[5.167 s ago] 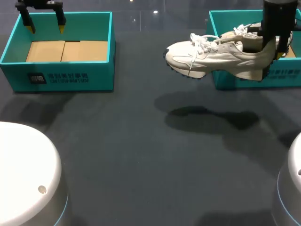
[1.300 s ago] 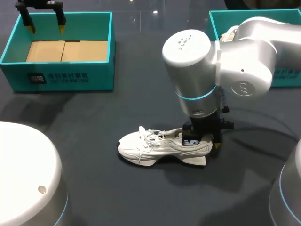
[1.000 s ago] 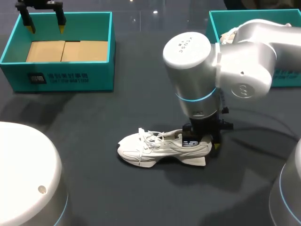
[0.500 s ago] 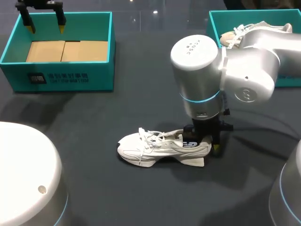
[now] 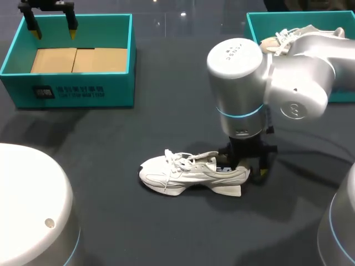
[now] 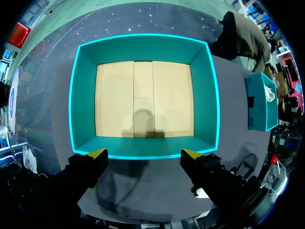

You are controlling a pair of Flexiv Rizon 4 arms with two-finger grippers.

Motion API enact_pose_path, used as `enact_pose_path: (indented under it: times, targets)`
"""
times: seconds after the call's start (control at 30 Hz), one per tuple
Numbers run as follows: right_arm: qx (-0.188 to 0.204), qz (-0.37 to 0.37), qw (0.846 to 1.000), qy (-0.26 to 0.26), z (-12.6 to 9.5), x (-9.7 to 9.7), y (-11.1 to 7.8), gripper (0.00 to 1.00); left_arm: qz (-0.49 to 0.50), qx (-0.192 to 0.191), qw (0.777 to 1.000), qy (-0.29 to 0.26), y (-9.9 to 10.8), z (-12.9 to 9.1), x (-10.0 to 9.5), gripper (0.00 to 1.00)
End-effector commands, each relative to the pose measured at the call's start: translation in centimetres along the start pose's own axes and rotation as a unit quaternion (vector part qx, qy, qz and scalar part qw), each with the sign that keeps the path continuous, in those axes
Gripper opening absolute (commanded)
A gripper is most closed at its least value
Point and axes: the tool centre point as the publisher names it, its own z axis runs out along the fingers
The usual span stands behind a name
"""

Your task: Take the shoe out of the shoebox, open the shoe tongue, remove and reinsert the insole, then place the shoe into the shoebox

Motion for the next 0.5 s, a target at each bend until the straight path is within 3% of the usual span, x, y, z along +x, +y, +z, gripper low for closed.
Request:
enact_pose_path:
  times: [0.03, 0.27, 0.5]
  targets:
    - [-0.002, -0.005, 1.000, 0.011, -1.0, -0.5, 0.0, 1.00, 0.000, 0.000, 1.000, 0.000, 0.0, 0.0, 0.0, 1.00]
    - [-0.005, -0.033, 0.999, 0.033, -4.1, -1.6, 0.0, 1.00, 0.000, 0.000, 1.000, 0.000, 0.0, 0.0, 0.0, 1.00]
    - [-0.025, -0.109, 0.985, 0.129, -7.2, -3.8, 0.0, 1.00, 0.000, 0.000, 1.000, 0.000, 0.0, 0.0, 0.0, 1.00]
